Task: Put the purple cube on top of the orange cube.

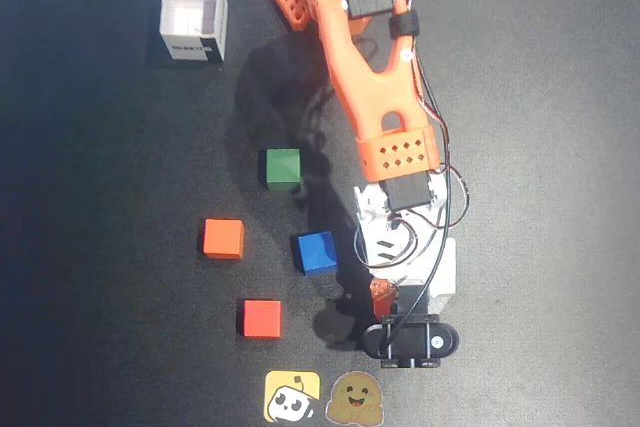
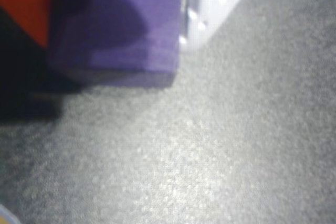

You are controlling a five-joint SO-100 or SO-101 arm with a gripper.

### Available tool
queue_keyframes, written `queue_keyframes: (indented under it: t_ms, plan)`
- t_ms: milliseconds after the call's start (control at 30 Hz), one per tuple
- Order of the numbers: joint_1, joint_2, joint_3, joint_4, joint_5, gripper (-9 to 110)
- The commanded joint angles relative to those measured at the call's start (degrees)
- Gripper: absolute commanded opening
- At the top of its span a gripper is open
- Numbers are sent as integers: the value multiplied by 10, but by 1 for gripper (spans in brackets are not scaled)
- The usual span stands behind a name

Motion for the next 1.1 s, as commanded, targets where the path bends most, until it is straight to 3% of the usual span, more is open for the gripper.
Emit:
queue_keyframes:
  t_ms: [0, 367, 800, 1067]
  plan:
    - [8, 3, -2, -8, 5, 4]
    - [23, 50, 1, 23, -6, 6]
    - [100, 243, 45, 223, 45, 6]
    - [192, 342, 108, 275, -89, 6]
